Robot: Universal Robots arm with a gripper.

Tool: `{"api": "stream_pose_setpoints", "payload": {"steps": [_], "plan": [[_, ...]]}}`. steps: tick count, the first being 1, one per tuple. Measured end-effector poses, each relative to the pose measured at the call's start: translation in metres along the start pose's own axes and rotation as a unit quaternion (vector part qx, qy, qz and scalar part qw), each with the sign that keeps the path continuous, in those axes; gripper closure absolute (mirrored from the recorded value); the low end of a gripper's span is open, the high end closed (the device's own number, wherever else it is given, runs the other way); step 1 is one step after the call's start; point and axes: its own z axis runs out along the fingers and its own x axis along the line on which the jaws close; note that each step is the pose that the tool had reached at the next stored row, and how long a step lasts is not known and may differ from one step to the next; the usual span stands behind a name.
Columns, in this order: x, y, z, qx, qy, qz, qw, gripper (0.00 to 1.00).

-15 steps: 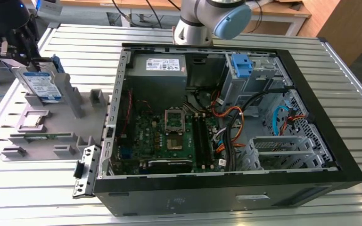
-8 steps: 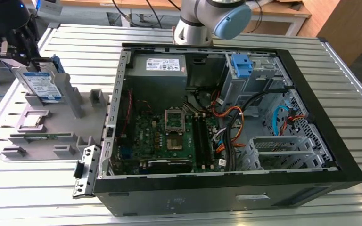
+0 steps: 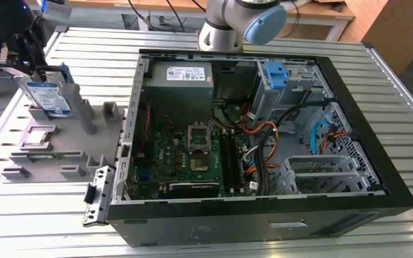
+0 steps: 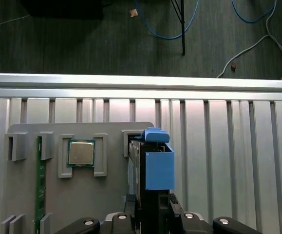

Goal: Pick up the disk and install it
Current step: 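Pick up the disk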

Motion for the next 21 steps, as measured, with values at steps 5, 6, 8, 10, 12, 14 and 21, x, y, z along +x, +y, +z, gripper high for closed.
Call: {"api": "stream_pose_setpoints", "payload": {"steps": [5,6,8,10,12,14,21], "plan": [[0.0001,0.0019,0.0001,0.0002,-0.0002,0.002,1.0000,0.64],[0.0001,0.0028,0.0002,0.0005,-0.0003,0.004,1.0000,0.64],[0.0001,0.0038,0.0003,0.0009,-0.0006,0.008,1.0000,0.64],[0.0001,0.0038,0.0003,0.0013,-0.0009,0.011,0.9999,0.64],[0.0001,0.0039,0.0004,0.0018,-0.0013,0.015,0.9999,0.64],[0.0001,0.0039,0.0004,0.0021,-0.0015,0.018,0.9998,0.64],[0.0001,0.0039,0.0004,0.0022,-0.0016,0.018,0.9998,0.64]]}}
